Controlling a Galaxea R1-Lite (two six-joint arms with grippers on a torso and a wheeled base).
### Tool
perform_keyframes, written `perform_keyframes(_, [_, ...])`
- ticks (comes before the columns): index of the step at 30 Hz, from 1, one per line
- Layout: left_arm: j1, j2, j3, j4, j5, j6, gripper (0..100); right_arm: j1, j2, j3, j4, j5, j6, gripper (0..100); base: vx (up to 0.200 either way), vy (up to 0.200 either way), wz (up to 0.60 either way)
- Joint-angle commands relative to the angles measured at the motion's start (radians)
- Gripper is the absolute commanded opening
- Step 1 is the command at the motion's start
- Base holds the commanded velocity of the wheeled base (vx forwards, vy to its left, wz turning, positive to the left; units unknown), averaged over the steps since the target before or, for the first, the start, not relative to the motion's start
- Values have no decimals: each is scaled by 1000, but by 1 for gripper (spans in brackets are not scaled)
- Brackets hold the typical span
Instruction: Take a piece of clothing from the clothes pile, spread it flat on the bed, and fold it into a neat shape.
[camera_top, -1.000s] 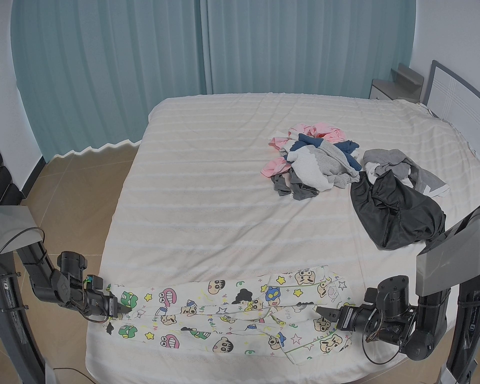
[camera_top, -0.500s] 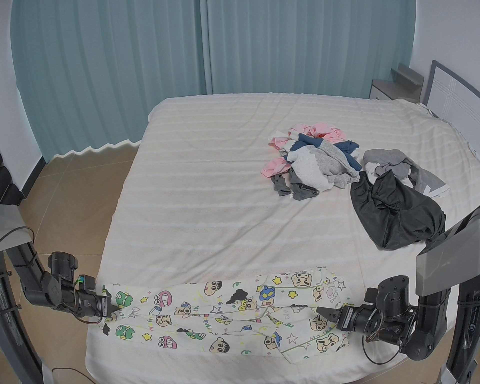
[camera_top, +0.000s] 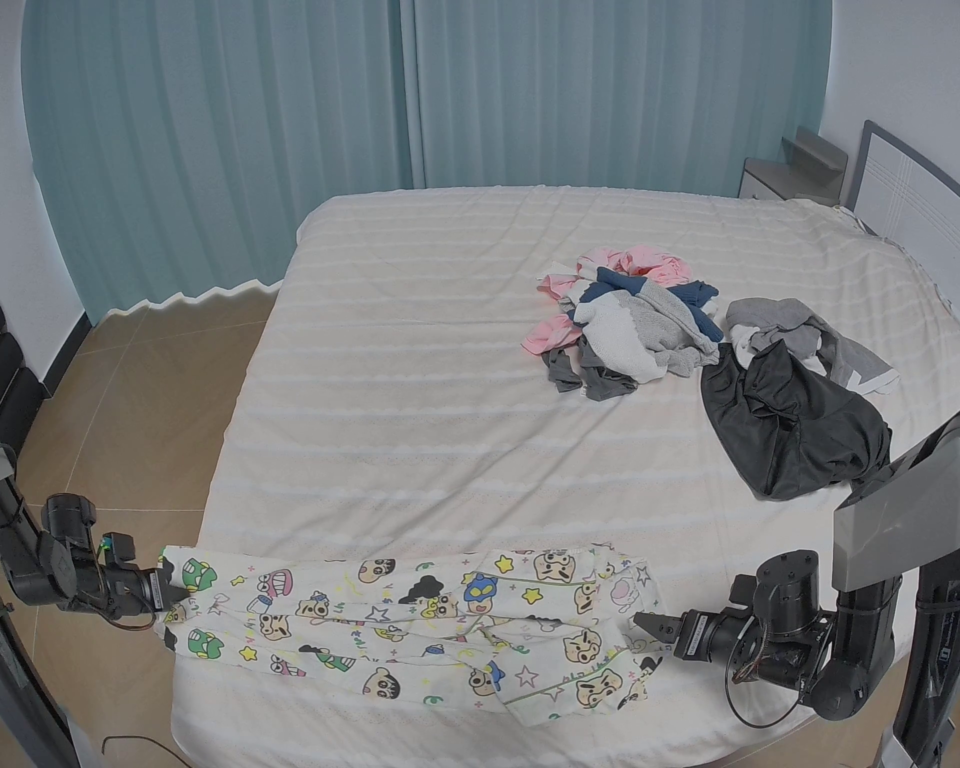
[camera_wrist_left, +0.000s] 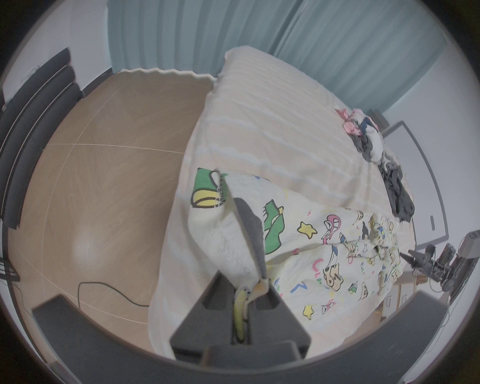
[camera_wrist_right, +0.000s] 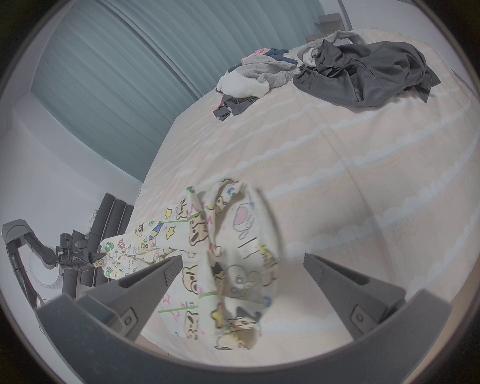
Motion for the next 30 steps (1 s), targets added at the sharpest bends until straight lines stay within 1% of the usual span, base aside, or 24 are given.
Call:
perform_keyframes(1, [104,-31,-25,0,-54,-2,0,-2,-2,-1,0,0,1,100,0,0,0])
perform_keyframes(3, [153,-29,-42,0,-80,-4,0,-2,1,-1,0,0,1,100,0,0,0])
perform_keyframes(4, [160,-29,-45,0,-84,-4,0,-2,1,-1,0,0,1,100,0,0,0])
perform_keyframes(5, [205,-26,-63,5,-114,-6,0,-2,1,-1,0,0,1,100,0,0,0])
perform_keyframes(9, [286,-34,-105,49,-192,-9,0,-2,1,-1,0,0,1,100,0,0,0])
perform_keyframes(10, [286,-34,-105,49,-192,-9,0,-2,1,-1,0,0,1,100,0,0,0])
perform_keyframes(11, [322,-34,-140,89,-224,-12,0,-2,3,-3,0,0,1,100,0,0,0])
perform_keyframes(14, [349,-35,-187,140,-235,-39,0,-2,1,-3,0,0,1,100,0,0,0])
perform_keyframes(16, [360,-37,-207,146,-235,-62,0,-2,0,-3,0,0,1,100,0,0,0])
perform_keyframes(17, [374,-41,-235,149,-236,-104,0,-4,0,-3,0,0,1,100,0,0,0])
perform_keyframes(18, [378,-44,-247,149,-236,-125,0,-4,0,-3,0,0,1,100,0,0,0])
perform_keyframes(19, [380,-47,-256,149,-236,-145,0,-4,0,-3,0,0,1,100,0,0,0])
perform_keyframes(21, [380,-47,-258,149,-236,-150,0,-4,0,-3,0,0,1,100,0,0,0])
perform_keyframes(24, [360,-107,-221,151,-235,-157,0,-4,0,-3,0,0,1,100,0,0,0])
perform_keyframes(28, [282,-179,-149,147,-224,-157,0,-4,0,-3,0,0,1,100,0,0,0])
perform_keyframes(30, [219,-232,-105,149,-215,-160,0,-4,0,-4,0,0,1,100,0,0,0])
